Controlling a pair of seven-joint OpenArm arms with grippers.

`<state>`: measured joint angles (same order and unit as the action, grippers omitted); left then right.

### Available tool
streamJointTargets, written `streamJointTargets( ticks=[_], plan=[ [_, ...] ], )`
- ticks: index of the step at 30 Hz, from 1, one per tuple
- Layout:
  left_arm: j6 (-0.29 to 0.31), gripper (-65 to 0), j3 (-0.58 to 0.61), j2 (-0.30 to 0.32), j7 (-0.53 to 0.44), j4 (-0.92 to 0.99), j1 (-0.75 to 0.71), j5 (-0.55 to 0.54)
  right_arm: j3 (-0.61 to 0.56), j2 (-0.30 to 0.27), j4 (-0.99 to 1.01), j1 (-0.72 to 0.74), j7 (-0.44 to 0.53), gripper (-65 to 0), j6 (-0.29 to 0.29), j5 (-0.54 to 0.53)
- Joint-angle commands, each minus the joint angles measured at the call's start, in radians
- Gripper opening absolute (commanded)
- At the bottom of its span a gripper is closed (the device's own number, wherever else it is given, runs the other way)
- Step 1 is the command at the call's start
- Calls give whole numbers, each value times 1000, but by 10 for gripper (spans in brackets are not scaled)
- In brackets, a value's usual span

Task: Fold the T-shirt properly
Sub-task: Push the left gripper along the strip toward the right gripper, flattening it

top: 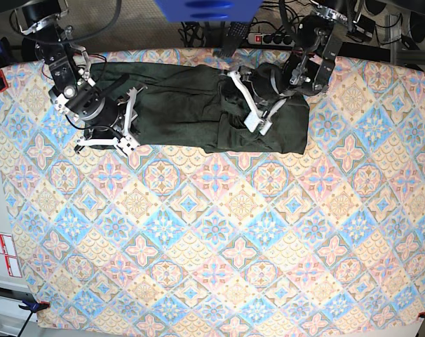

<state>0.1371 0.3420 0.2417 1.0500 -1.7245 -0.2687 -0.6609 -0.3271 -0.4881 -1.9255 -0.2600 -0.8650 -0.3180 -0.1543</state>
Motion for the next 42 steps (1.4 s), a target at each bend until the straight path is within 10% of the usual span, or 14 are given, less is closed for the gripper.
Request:
streamJointTargets(
  ticks=[1,9,18,35,42],
  plan=[
    [6,-580,10,3,8,-22,3,-13,7,-11,-19,9,14,-509,1,2],
    [6,-388,-16,104,13,-156,-24,-15,7,-11,-19,9,14,-509,1,2],
    [6,-397,-211,112,19,-139,-19,-6,7,-11,-19,11,14,-508,1,2],
    [6,-397,-99,-135,9,237,316,-7,7,-11,-19,9,14,-510,1,2],
    [6,-398,-99,-129,16,165,305,-24,7,-11,-19,8,14,-511,1,2]
  ],
)
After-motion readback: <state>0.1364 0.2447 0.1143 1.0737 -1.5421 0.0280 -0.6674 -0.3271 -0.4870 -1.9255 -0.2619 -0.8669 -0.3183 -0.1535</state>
